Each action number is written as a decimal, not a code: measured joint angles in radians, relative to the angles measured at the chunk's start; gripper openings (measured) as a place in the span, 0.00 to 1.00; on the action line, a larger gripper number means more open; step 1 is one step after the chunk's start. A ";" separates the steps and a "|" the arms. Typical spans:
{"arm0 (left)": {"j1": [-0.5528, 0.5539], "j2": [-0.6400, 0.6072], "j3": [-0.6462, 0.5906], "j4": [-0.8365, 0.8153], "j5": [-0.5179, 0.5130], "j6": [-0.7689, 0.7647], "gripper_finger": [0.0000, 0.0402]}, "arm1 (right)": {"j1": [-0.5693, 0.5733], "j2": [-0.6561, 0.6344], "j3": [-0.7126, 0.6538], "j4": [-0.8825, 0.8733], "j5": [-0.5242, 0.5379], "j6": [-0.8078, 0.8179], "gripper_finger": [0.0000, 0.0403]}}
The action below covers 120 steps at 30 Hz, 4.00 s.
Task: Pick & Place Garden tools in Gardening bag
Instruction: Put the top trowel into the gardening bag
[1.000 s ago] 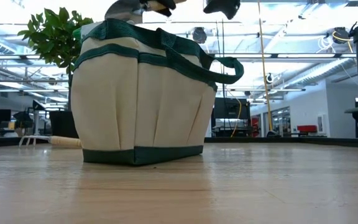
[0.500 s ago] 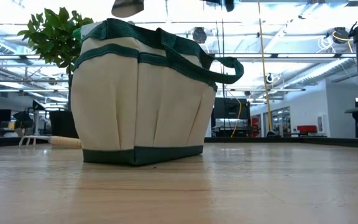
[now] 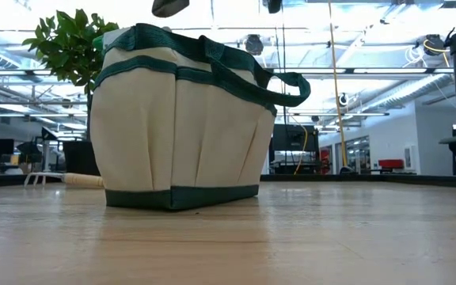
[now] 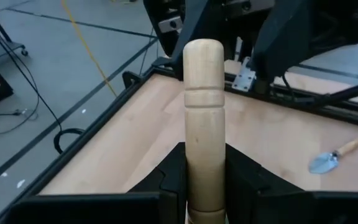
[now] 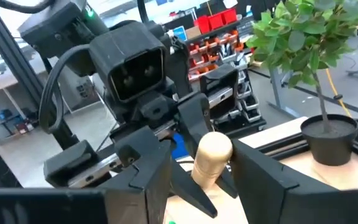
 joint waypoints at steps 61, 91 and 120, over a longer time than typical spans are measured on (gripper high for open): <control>0.000 -0.041 0.002 -0.056 0.044 0.089 0.72 | -0.027 0.003 0.000 -0.065 0.002 -0.034 0.16; -0.077 -0.139 0.000 -0.306 0.099 0.002 0.74 | 0.011 -0.033 0.000 -0.303 -0.028 -0.083 0.16; -0.080 -0.138 0.000 -0.273 0.098 -0.013 0.74 | 0.029 0.025 0.000 -0.325 -0.054 -0.261 0.16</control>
